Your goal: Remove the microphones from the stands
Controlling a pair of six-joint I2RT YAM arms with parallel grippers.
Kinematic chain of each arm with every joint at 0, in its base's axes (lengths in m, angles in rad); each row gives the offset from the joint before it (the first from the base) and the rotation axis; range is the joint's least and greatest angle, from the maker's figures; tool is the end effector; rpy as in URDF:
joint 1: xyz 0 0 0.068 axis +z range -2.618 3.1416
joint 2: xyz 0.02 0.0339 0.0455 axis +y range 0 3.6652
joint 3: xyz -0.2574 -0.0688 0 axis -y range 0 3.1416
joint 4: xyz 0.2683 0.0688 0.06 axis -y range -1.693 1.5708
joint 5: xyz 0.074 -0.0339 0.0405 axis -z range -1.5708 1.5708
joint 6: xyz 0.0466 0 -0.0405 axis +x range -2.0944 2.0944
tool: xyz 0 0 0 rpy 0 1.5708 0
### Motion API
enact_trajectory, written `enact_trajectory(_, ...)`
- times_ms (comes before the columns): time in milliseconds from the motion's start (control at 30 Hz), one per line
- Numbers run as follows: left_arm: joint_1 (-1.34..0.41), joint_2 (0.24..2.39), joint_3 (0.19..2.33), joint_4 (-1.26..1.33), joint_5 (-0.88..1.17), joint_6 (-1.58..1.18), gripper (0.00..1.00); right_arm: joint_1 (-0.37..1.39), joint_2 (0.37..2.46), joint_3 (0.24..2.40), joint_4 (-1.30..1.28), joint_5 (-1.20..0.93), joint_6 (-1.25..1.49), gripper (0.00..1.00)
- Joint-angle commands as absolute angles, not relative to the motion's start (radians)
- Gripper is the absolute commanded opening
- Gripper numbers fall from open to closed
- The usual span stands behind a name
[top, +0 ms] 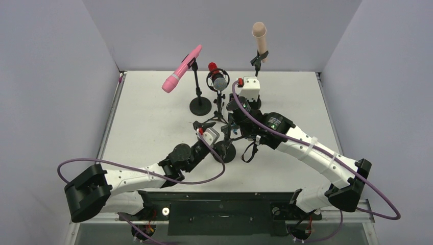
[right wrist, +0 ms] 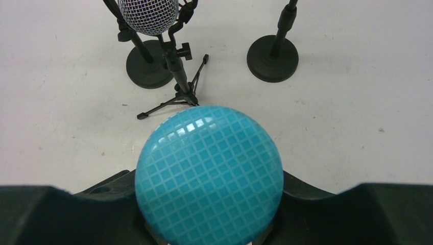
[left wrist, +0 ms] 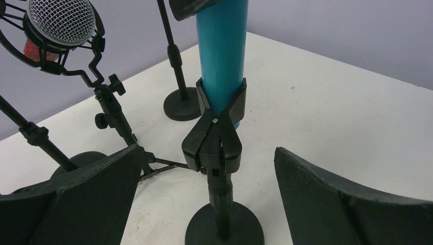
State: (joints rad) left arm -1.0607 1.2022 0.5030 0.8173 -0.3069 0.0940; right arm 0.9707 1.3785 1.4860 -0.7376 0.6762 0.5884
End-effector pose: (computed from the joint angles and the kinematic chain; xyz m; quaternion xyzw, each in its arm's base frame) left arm 0.1533 -0.2452 0.2408 0.2625 0.6123 -0.2535 0.7014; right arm 0.2049 0.2478 0.3896 -0.0122 0.8542 0.0902 0.5119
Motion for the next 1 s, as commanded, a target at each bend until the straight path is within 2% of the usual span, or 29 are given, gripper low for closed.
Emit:
enact_trajectory(0,-1.063,1.241,0.536,0.95,-0.297,0.114,1.0,0.98,1.367,1.534,-0.666,0.705,0.615,0.0)
enact_trajectory(233,-1.057,1.302,0.558,0.992,-0.28,0.102,0.88,0.98,1.365,1.529,-0.664,0.704,0.612,0.0)
enact_trajectory(400,-1.054,1.343,0.573,1.03,-0.277,0.089,0.71,0.98,1.362,1.518,-0.661,0.704,0.613,0.0)
enact_trajectory(667,-1.052,1.362,0.586,1.033,-0.282,0.09,0.54,0.98,1.357,1.507,-0.66,0.707,0.612,0.0)
enact_trajectory(800,-1.048,1.359,0.585,1.021,-0.279,0.084,0.35,0.979,1.359,1.506,-0.661,0.709,0.612,0.0)
enact_trajectory(833,-1.048,1.357,0.588,1.013,-0.278,0.083,0.24,0.979,1.359,1.506,-0.662,0.709,0.612,0.0)
enact_trajectory(867,-1.047,1.355,0.589,0.998,-0.279,0.081,0.19,0.98,1.36,1.507,-0.661,0.708,0.611,0.0)
enact_trajectory(900,-1.047,1.353,0.589,0.992,-0.28,0.08,0.1,0.979,1.36,1.508,-0.663,0.708,0.611,0.0)
enact_trajectory(967,-1.046,1.346,0.586,0.978,-0.282,0.077,0.01,0.979,1.358,1.513,-0.663,0.708,0.608,0.0)
